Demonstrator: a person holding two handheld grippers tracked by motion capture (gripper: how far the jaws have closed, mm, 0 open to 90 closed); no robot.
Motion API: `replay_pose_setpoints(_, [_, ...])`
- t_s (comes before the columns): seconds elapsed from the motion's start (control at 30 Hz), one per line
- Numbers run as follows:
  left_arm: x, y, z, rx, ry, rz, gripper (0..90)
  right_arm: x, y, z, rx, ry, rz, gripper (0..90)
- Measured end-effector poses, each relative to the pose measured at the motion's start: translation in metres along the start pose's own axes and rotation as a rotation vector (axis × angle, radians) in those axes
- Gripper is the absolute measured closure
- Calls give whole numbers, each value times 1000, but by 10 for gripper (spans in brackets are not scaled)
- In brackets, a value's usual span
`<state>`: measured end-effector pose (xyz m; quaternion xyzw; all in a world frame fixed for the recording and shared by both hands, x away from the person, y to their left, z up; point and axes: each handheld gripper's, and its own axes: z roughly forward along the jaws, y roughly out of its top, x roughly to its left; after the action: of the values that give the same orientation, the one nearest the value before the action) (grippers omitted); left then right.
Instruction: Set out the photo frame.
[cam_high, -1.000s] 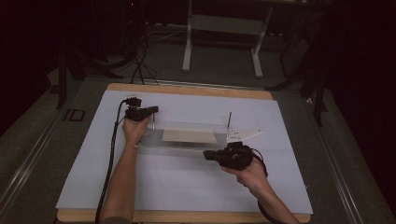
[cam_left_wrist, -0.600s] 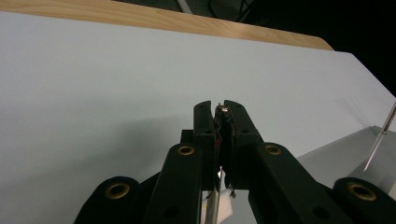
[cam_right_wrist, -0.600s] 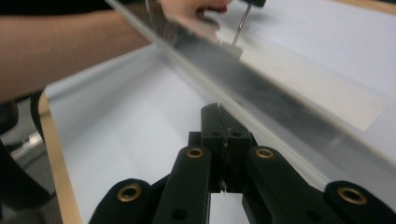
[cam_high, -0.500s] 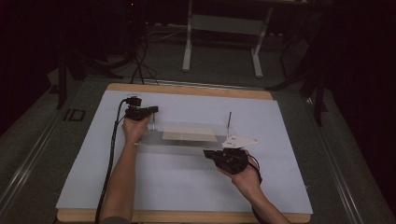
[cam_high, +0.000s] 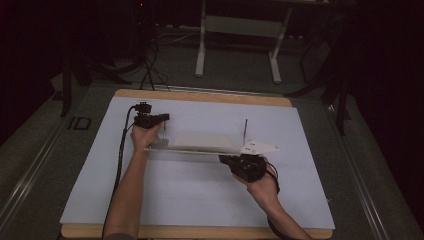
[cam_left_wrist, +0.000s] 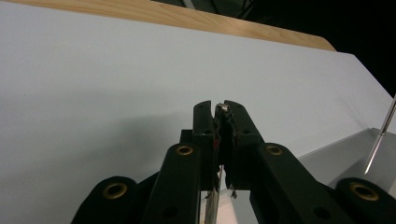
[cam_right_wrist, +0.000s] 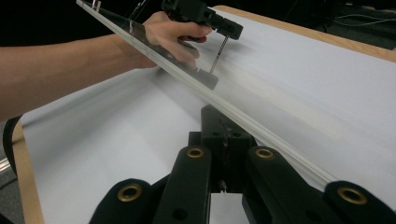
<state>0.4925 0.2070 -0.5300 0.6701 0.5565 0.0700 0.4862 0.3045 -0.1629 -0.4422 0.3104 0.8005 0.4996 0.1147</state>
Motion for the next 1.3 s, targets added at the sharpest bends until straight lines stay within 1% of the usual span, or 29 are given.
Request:
replay_pose_setpoints(0.07, [1, 0, -1, 8, -8, -6, 837, 0, 0, 0, -3, -1, 2, 900])
replay_pose_setpoints(0.1, [1, -1, -1, 19, -7, -1, 831, 0, 1, 0, -4, 0, 5, 900])
replay_pose_setpoints(0.2, [2, -2, -3, 44, 1, 29, 784, -1, 2, 0, -7, 0, 10, 900])
replay_pose_setpoints(0.27, [3, -4, -6, 48, -17, 39, 751, -2, 3, 0, -12, 0, 13, 900])
replay_pose_setpoints(0.33, [3, -7, -9, 38, -31, 42, 728, -2, 4, 0, -13, 1, 15, 900])
replay_pose_setpoints(0.4, [4, -8, -11, 32, -33, 43, 718, -2, 4, 0, -14, 1, 17, 900])
replay_pose_setpoints(0.43, [5, -11, -14, 20, -44, 39, 710, -3, 5, 0, -14, 1, 16, 900])
replay_pose_setpoints(0.53, [6, -15, -20, 2, -50, 44, 701, -3, 6, 0, -15, 1, 18, 900])
replay_pose_setpoints(0.7, [6, -22, -31, -8, -43, 78, 688, -4, 7, 0, -15, 2, 15, 900])
replay_pose_setpoints(0.77, [7, -25, -36, -17, -52, 85, 687, -5, 8, 0, -13, 3, 16, 900])
replay_pose_setpoints(0.83, [6, -28, -40, -12, -37, 103, 680, -5, 8, 0, -12, 3, 18, 900])
replay_pose_setpoints(0.97, [7, -33, -47, -3, -33, 127, 674, -6, 9, 0, -13, 5, 17, 900])
replay_pose_setpoints(1.2, [6, -41, -64, -57, -39, 130, 644, -6, 10, 0, -9, 5, 13, 900])
replay_pose_setpoints(1.27, [5, -43, -68, -58, -38, 138, 631, -6, 10, 0, -9, 4, 15, 900])
replay_pose_setpoints(1.3, [5, -44, -70, -55, -35, 148, 626, -6, 10, 0, -9, 4, 15, 900])
